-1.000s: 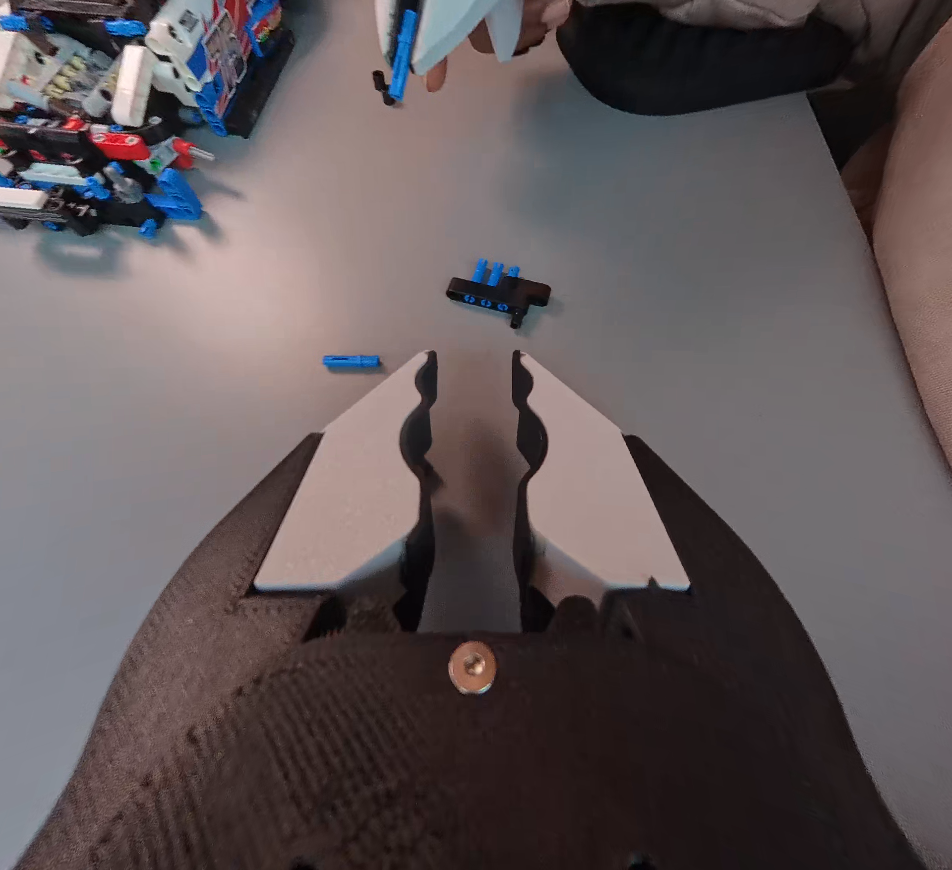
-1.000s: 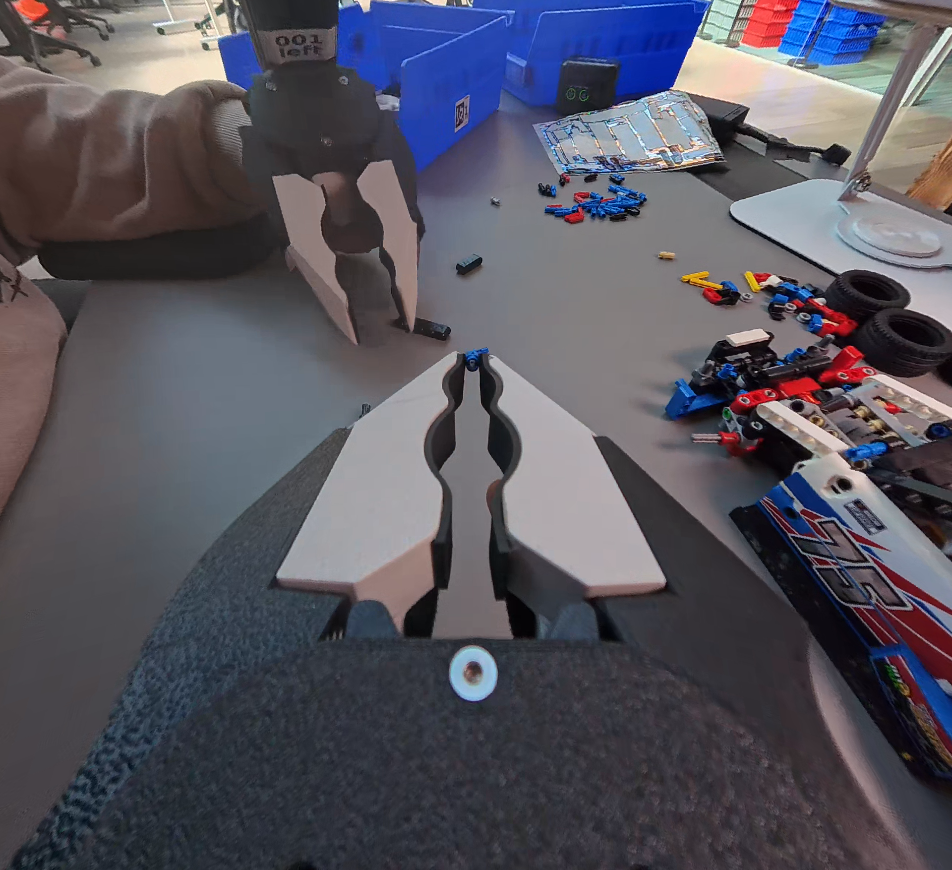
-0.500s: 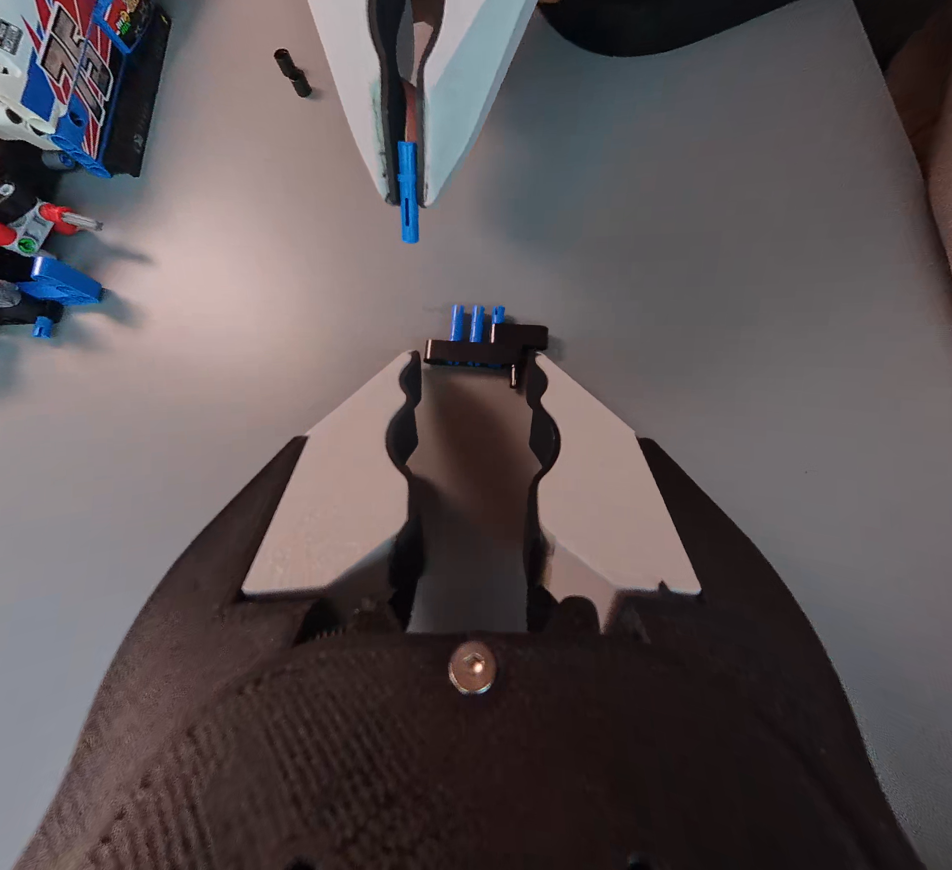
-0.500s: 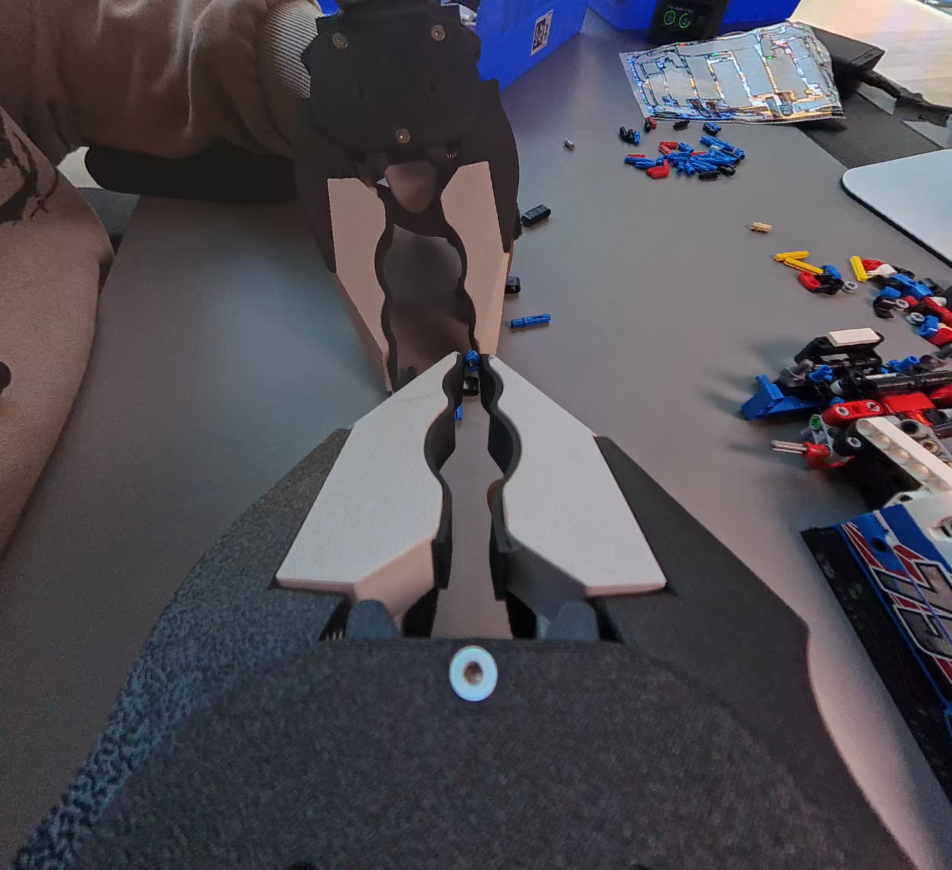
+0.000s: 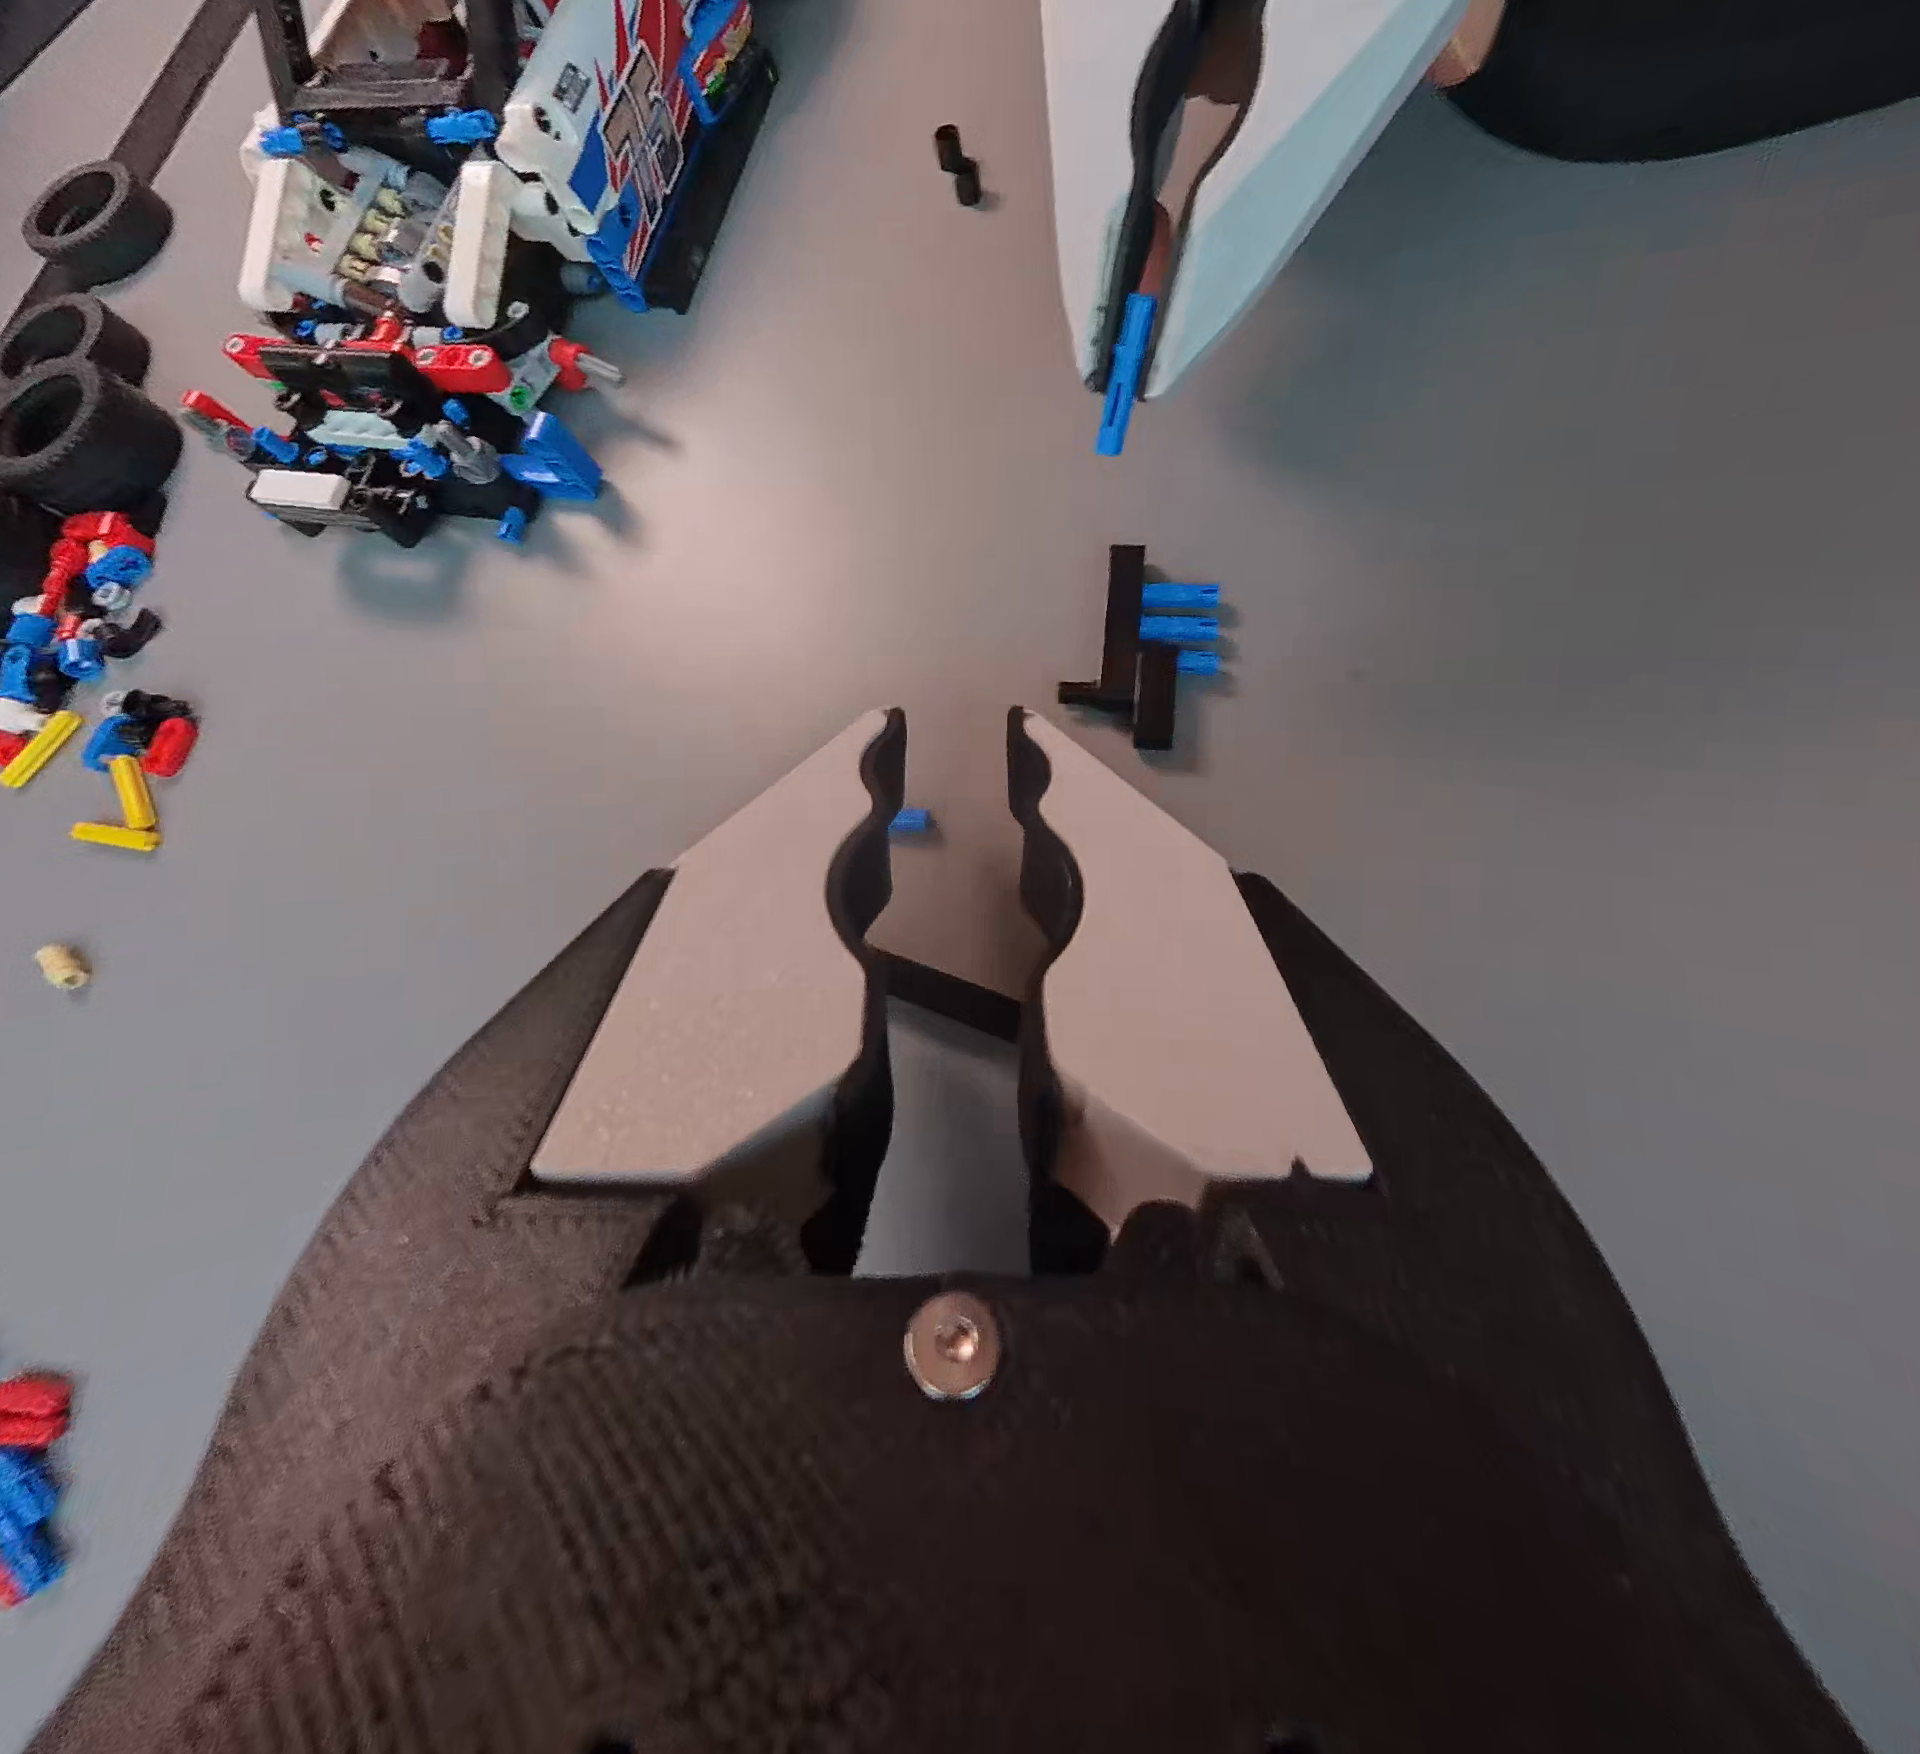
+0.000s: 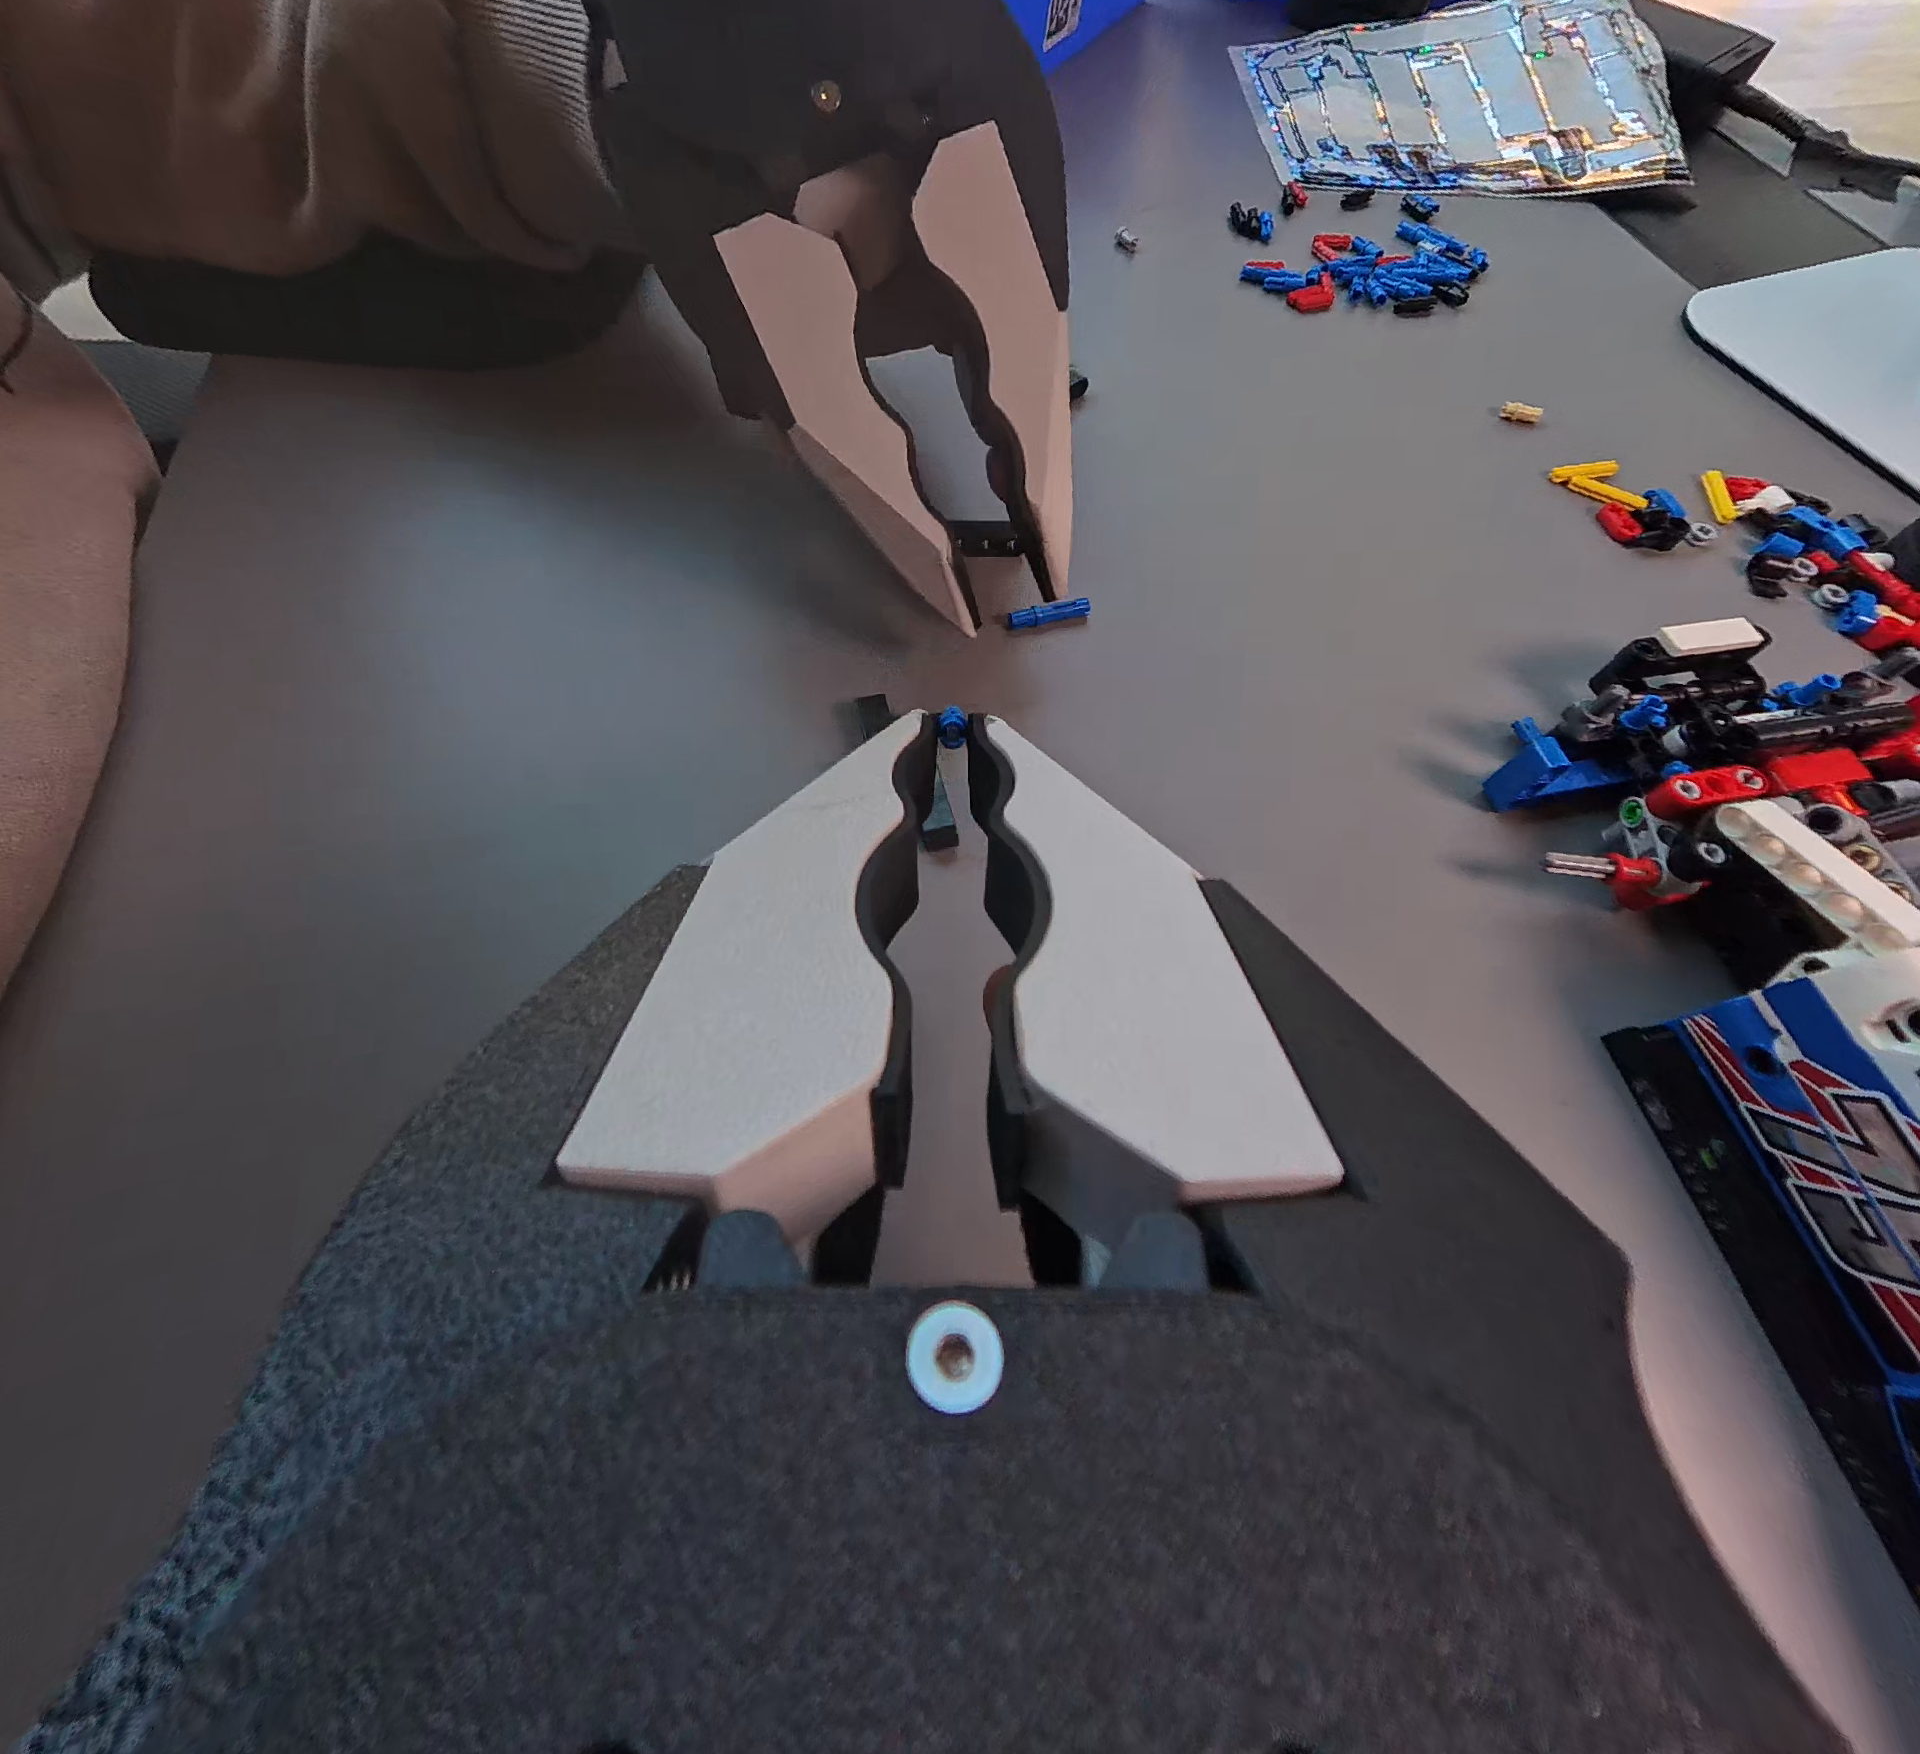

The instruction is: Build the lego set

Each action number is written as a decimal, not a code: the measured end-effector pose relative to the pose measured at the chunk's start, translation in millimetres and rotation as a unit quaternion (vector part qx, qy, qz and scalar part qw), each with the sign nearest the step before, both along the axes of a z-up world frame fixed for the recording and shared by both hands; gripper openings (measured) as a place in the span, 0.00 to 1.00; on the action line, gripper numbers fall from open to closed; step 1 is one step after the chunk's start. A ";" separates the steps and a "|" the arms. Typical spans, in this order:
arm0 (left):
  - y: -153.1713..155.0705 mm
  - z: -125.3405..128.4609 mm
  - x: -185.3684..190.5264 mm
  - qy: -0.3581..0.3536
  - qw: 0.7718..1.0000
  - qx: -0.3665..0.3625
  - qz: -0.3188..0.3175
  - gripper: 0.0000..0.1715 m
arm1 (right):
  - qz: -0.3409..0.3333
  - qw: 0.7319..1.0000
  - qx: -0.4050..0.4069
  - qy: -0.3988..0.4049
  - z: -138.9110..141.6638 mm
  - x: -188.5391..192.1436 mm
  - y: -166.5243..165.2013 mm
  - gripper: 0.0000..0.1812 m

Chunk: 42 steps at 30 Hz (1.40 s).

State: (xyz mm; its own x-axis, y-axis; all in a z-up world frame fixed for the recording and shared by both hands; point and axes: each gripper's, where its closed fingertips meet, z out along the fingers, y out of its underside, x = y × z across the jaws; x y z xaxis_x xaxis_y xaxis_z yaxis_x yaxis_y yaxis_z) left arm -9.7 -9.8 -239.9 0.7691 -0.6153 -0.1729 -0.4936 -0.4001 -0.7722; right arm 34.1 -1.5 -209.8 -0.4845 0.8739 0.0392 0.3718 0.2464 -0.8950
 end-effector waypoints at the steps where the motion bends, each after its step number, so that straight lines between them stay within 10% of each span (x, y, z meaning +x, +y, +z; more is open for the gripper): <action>1: -5.2 1.1 6.5 -0.020 1.000 -0.008 -0.014 0.12 | -0.003 1.000 0.000 0.001 0.1 -0.4 1.5 0.02; 29: -38.0 -19.0 37.9 0.013 0.990 -0.038 -0.132 0.04 | -0.017 1.000 -0.014 0.012 4.5 -3.0 4.9 0.02; 42: -29.2 -16.0 -4.8 0.022 0.998 -0.053 -0.009 0.09 | -0.004 1.000 -0.009 -0.009 -5.2 -2.1 -0.2 0.02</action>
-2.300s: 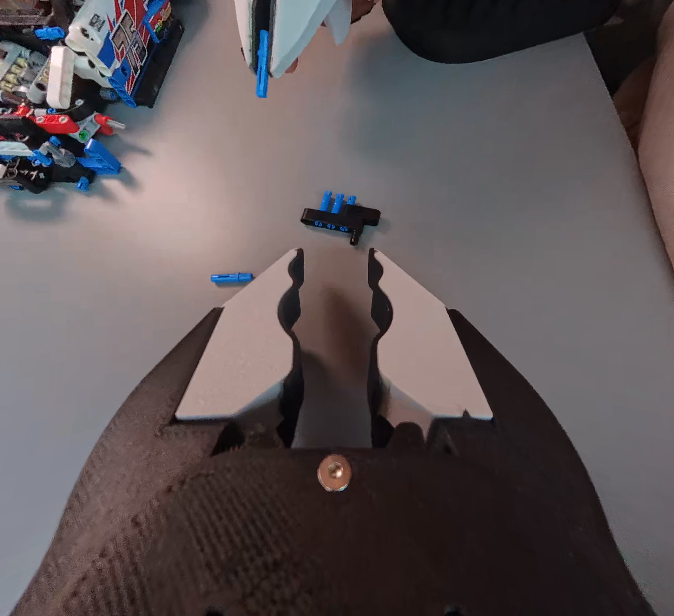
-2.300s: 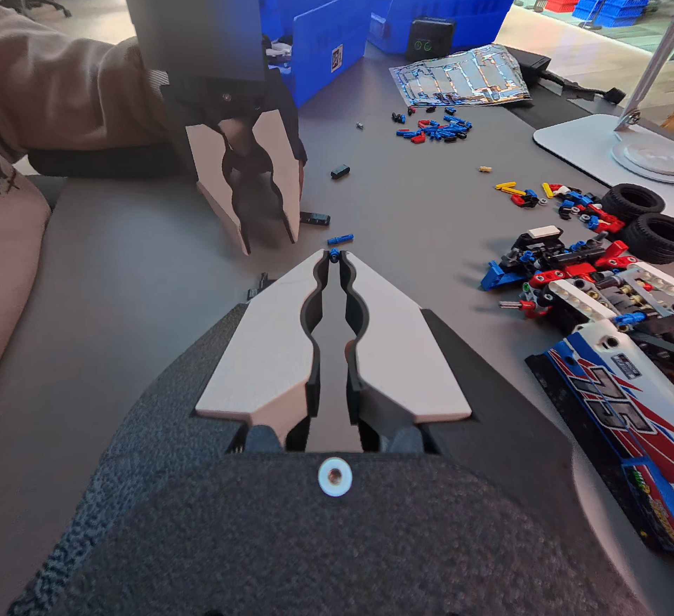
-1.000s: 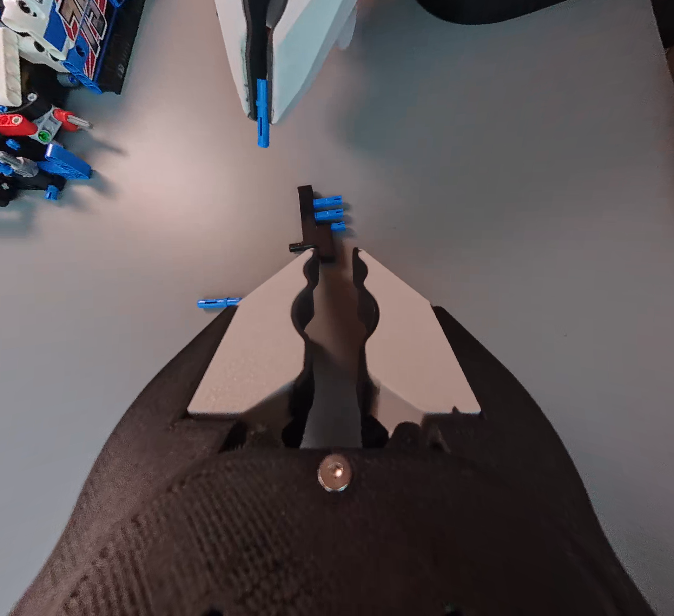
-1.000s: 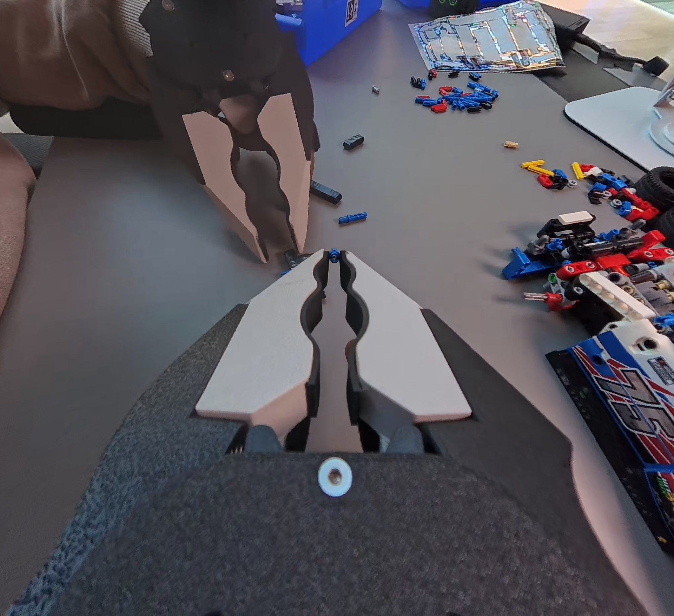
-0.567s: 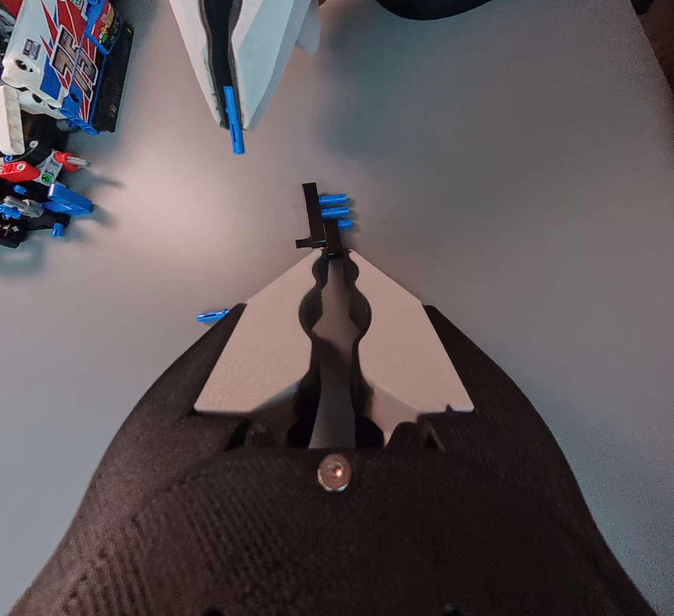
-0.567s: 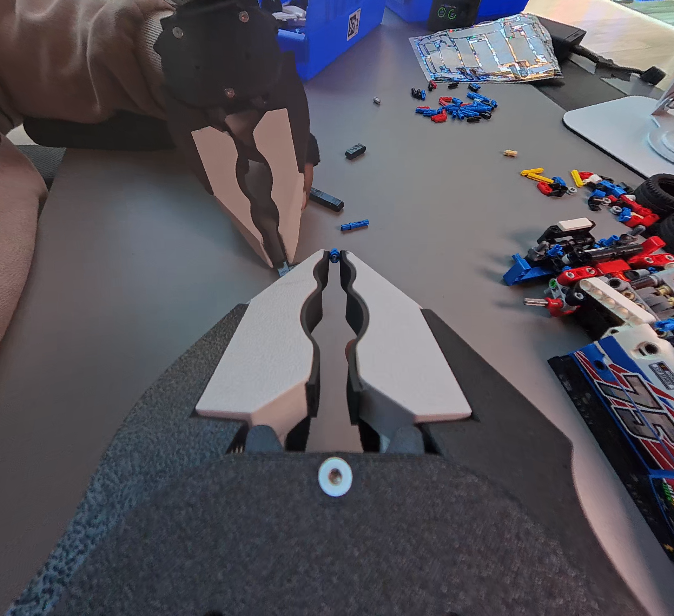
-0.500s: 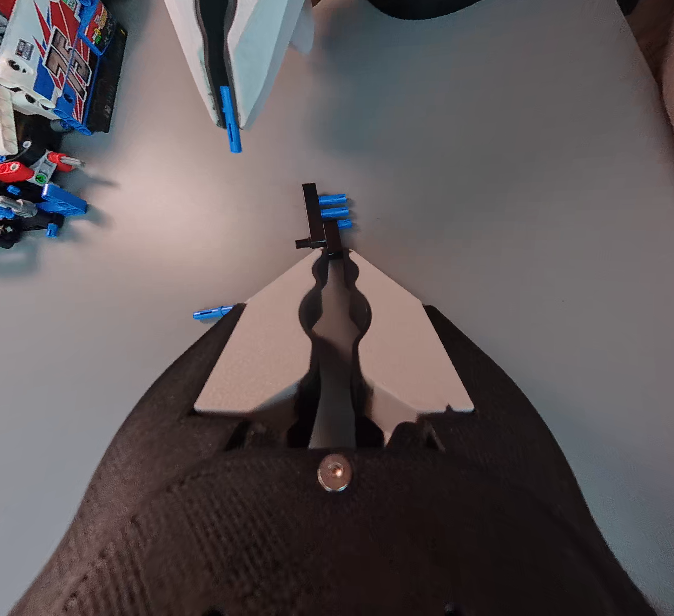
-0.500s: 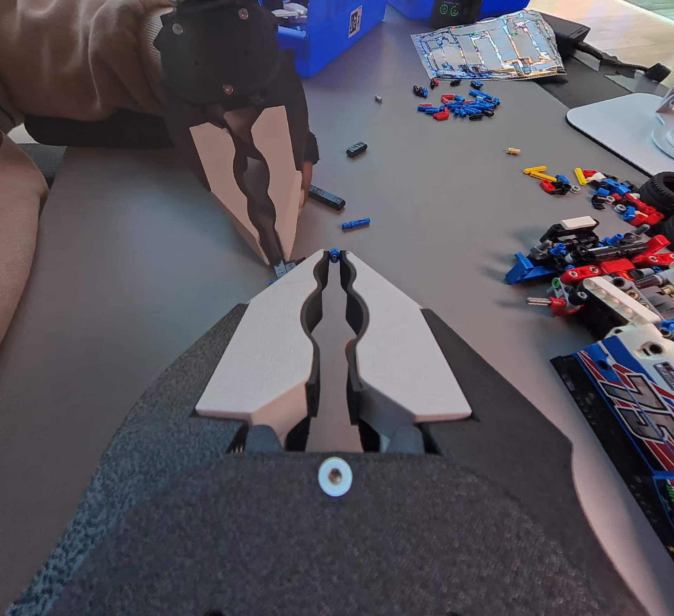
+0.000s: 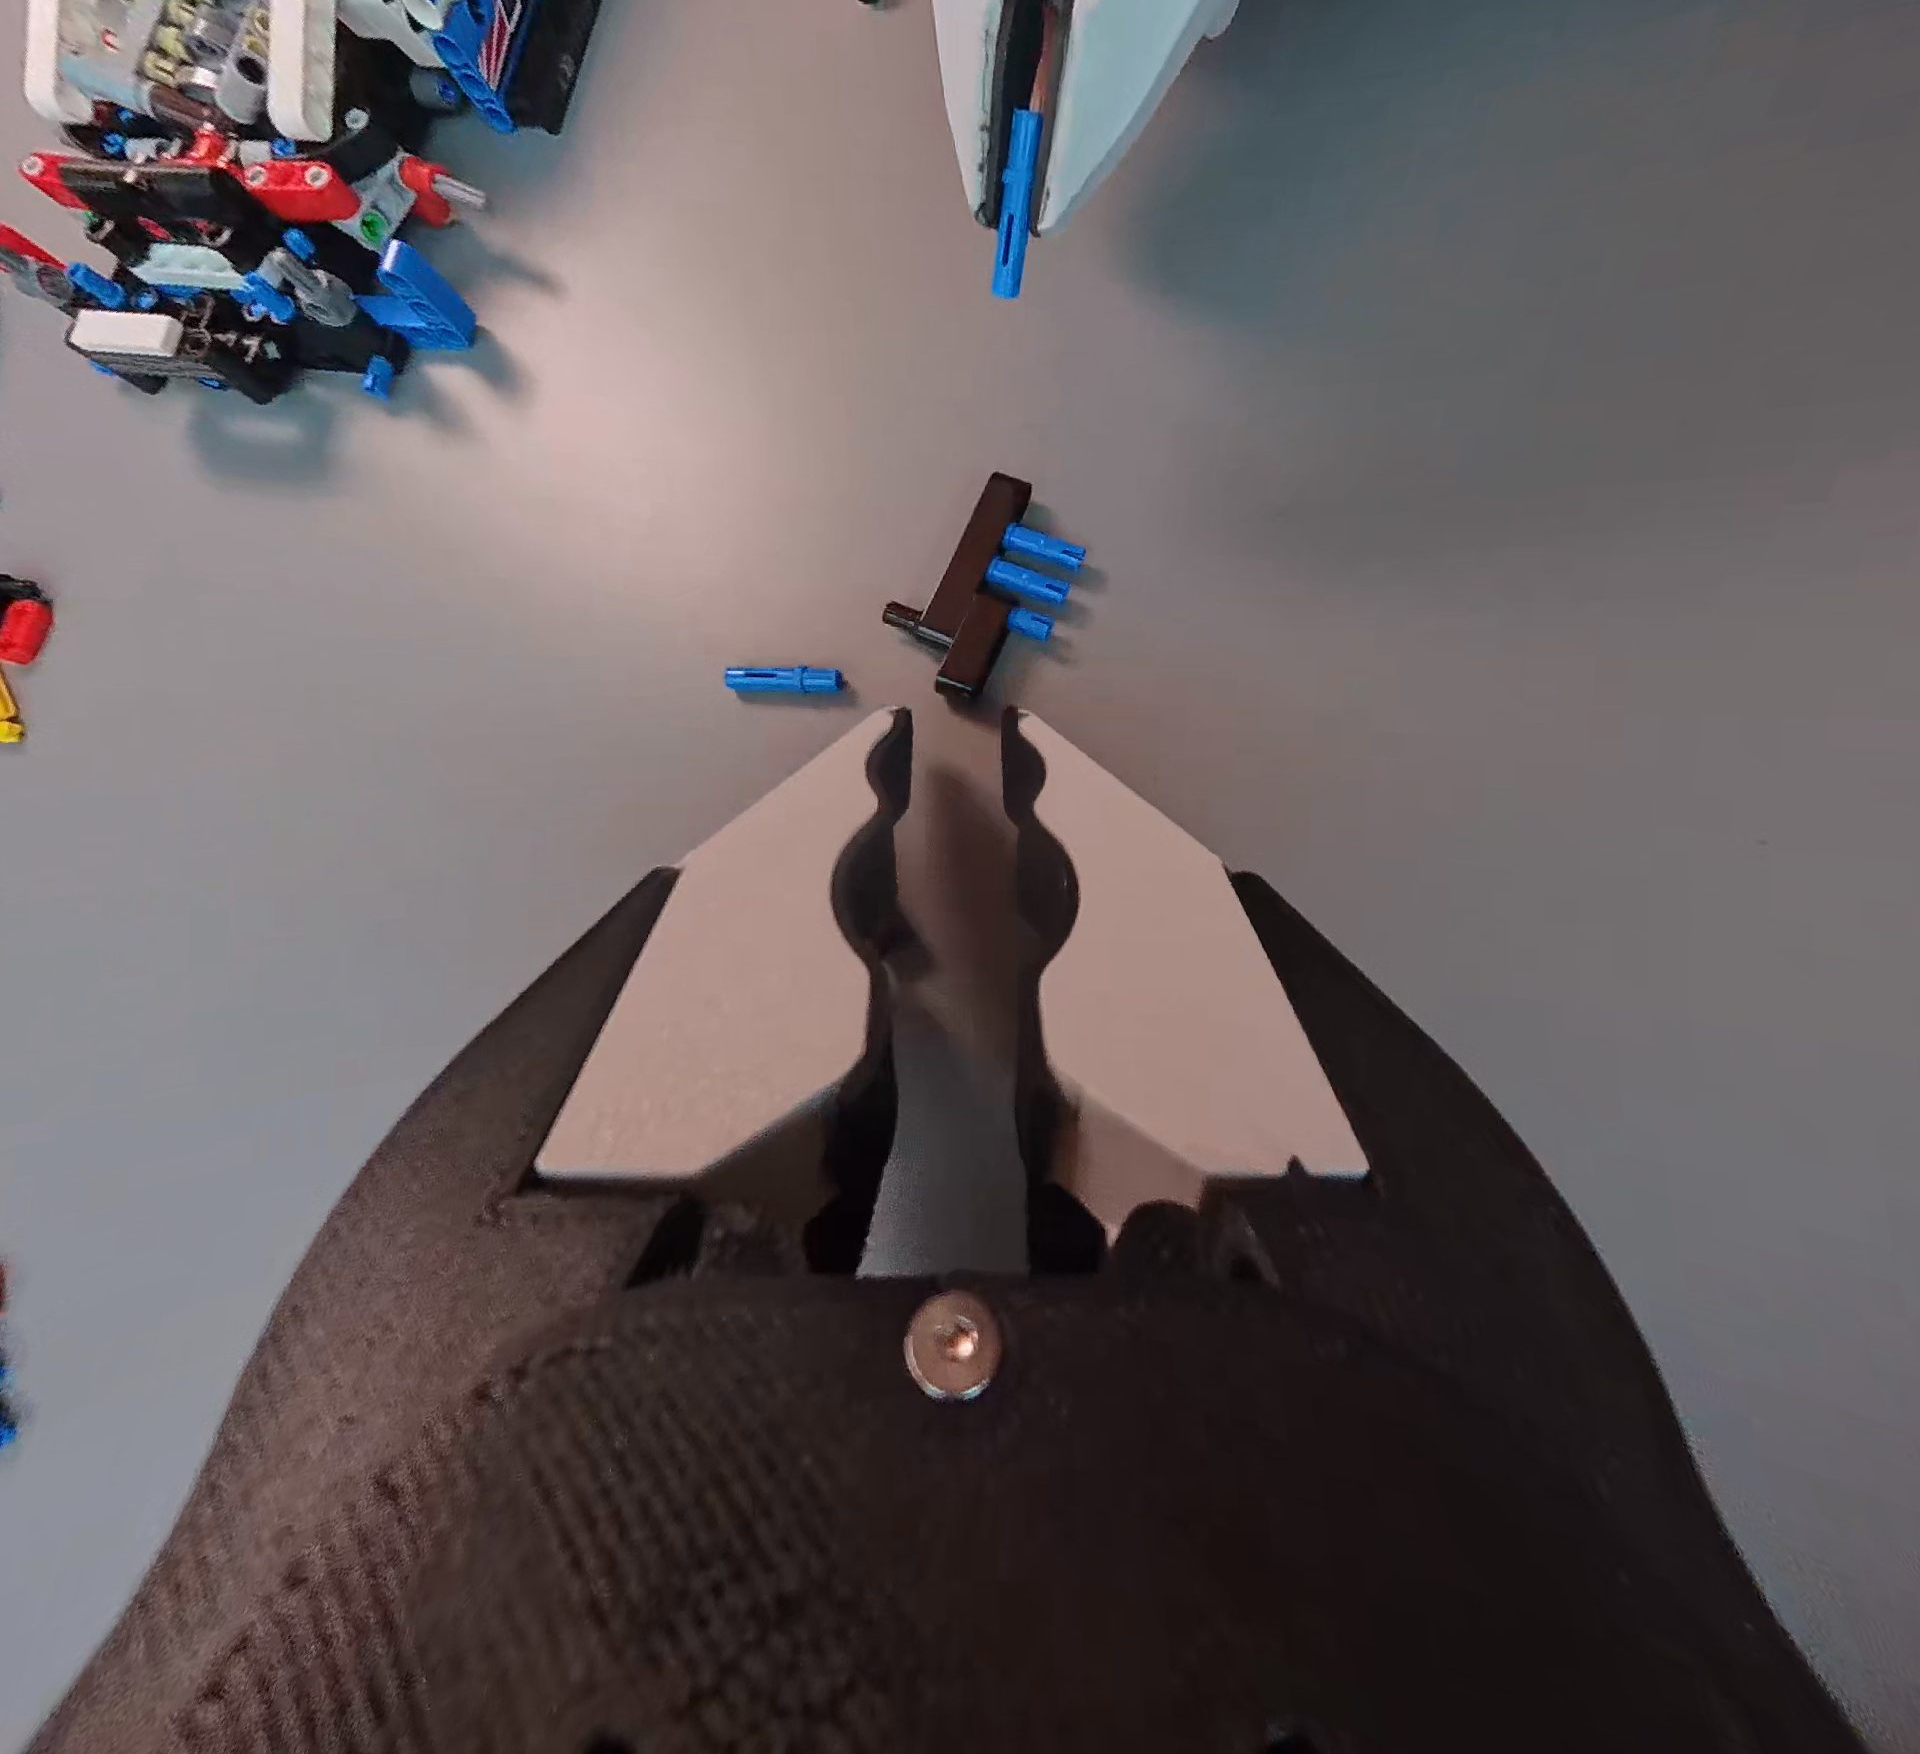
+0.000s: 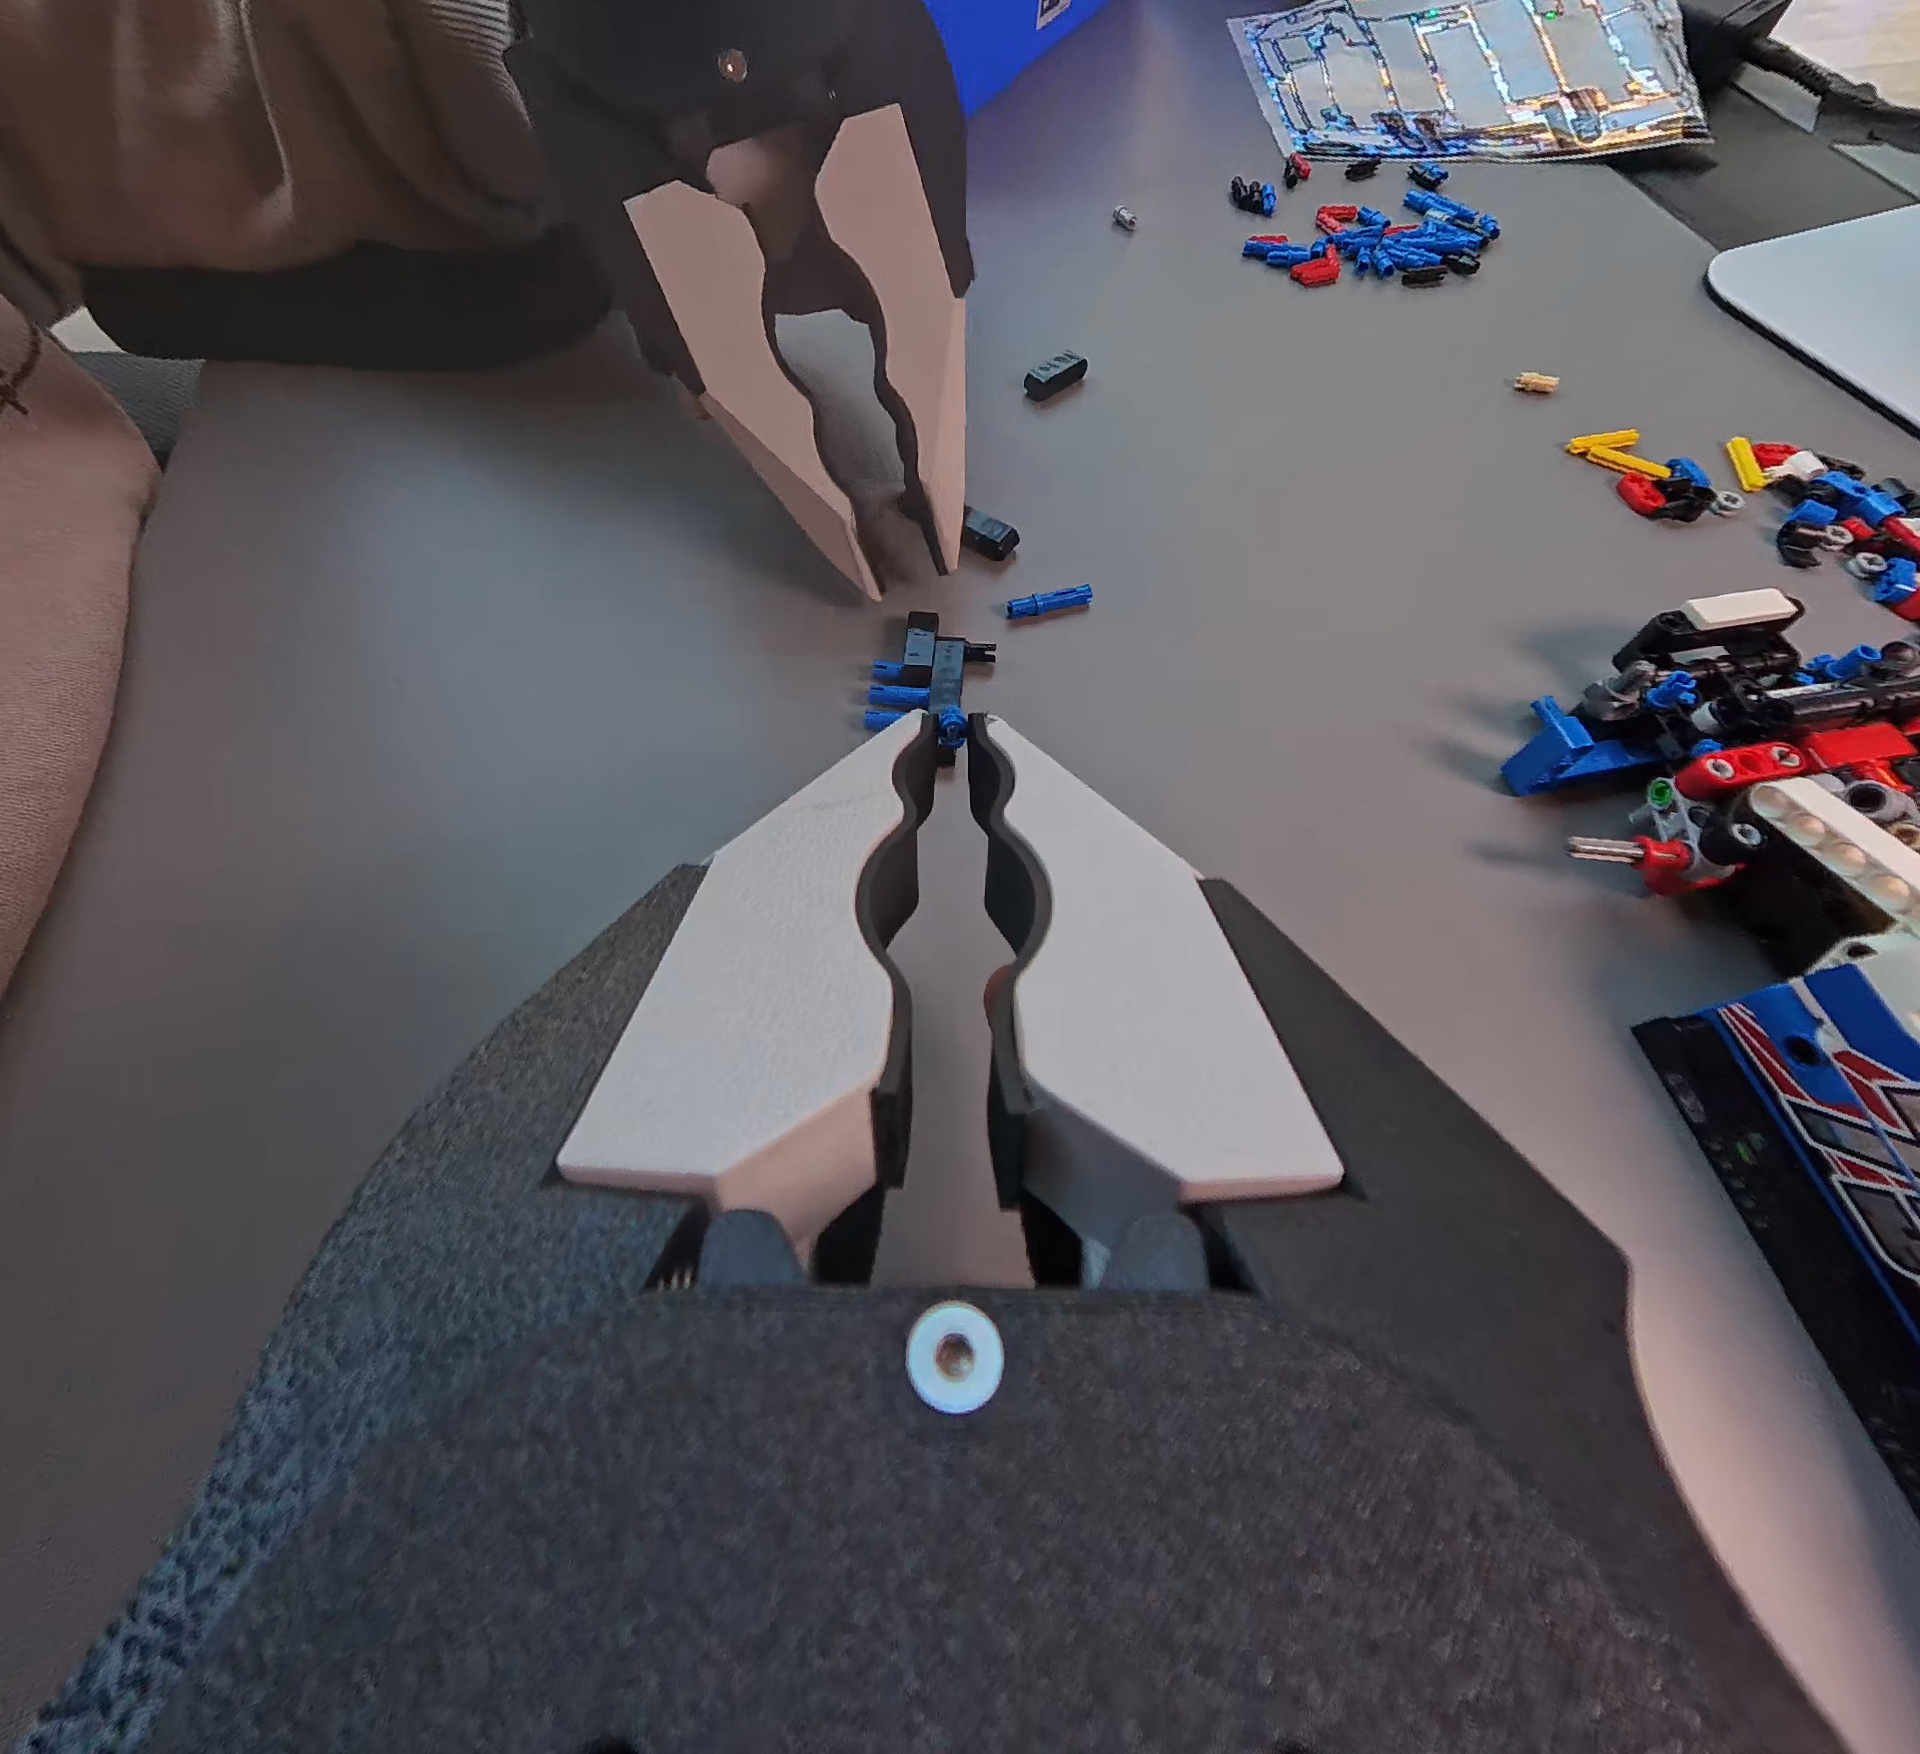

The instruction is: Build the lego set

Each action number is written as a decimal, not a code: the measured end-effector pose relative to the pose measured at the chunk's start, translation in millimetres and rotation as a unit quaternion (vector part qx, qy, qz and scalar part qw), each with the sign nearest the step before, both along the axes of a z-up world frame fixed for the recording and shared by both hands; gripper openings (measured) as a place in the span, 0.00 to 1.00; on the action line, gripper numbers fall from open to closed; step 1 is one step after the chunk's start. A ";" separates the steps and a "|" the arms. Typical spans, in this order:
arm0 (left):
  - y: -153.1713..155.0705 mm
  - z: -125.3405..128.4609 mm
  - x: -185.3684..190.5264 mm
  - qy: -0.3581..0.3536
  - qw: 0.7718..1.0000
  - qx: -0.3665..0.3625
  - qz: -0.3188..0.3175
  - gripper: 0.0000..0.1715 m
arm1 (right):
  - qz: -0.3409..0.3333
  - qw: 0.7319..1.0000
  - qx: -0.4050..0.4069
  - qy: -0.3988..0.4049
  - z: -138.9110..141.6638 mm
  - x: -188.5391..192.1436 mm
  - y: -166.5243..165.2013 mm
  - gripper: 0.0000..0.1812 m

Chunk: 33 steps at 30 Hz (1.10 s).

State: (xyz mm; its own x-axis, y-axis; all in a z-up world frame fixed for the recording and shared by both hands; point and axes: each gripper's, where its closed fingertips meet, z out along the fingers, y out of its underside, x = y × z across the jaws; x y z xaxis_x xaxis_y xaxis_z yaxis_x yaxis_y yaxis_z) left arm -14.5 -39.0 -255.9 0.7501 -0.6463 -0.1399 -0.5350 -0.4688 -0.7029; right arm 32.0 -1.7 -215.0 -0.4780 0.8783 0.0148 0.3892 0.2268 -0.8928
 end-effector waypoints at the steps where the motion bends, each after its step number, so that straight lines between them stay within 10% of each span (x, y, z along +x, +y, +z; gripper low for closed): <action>1: 1.3 -3.0 1.8 0.001 1.000 -0.005 0.003 0.10 | 0.000 1.000 0.000 0.000 0.1 0.0 -0.1 0.02; 33: 17.4 24.8 12.8 0.045 0.991 0.124 -0.023 0.04 | -0.078 0.970 0.201 -0.110 -43.5 10.1 44.0 0.03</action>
